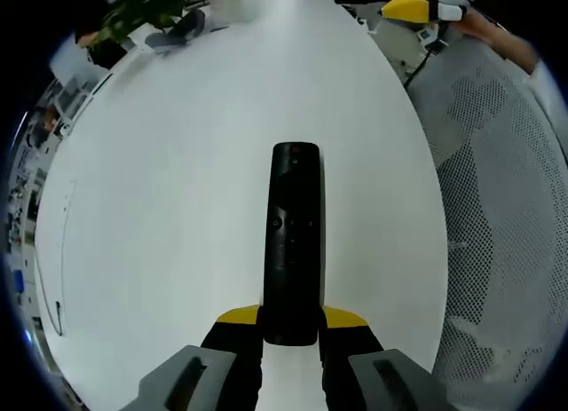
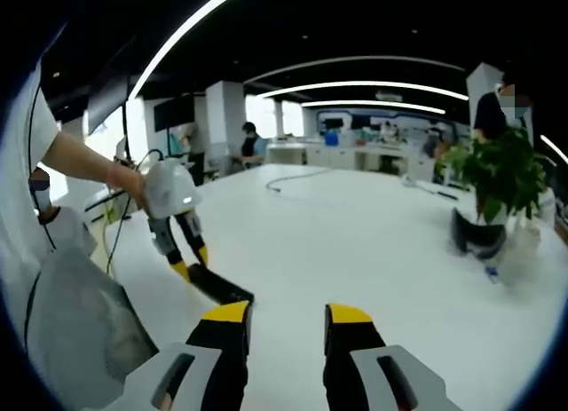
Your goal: Press the specified remote control buttons in sequence, fully releasing each button before pressing the next.
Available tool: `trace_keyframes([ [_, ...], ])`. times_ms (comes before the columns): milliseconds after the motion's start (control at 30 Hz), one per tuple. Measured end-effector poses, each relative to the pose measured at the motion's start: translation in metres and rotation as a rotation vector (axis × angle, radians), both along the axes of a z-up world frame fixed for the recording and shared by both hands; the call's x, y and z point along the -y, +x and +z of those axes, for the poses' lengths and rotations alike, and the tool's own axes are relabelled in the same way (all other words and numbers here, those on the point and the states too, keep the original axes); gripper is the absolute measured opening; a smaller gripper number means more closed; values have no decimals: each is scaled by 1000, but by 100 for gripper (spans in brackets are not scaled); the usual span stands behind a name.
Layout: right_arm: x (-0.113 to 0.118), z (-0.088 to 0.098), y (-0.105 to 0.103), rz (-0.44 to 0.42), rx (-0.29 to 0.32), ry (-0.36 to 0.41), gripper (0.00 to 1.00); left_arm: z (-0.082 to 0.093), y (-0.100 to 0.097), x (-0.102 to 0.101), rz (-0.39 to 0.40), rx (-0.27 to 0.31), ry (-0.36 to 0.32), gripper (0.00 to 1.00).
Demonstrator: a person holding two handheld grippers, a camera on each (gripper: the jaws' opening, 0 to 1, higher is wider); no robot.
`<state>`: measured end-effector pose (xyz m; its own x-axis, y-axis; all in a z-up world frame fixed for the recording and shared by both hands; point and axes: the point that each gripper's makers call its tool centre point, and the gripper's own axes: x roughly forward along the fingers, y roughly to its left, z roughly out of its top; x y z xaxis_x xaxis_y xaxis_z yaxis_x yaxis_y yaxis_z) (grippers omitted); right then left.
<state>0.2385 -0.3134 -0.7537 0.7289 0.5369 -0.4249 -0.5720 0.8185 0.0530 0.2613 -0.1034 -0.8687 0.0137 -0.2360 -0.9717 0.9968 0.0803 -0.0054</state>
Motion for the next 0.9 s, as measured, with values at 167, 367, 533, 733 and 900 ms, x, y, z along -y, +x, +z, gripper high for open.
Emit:
trace_keyframes([
  [167,2,-5,0,-3,-16,-25,30,0,-13,2,-20,-3,2,23],
  [367,4,-7,-1,-4,-20,-37,28,0,-18,3,-24,-11,5,23],
  [533,5,-7,0,-6,-19,-35,28,1,-23,4,-15,-18,3,23],
  [733,4,-8,-1,0,-19,-41,27,0,-33,8,-34,-12,-12,23],
  [900,5,-7,-1,-2,-16,-45,28,1,-43,11,-42,-9,-37,23],
])
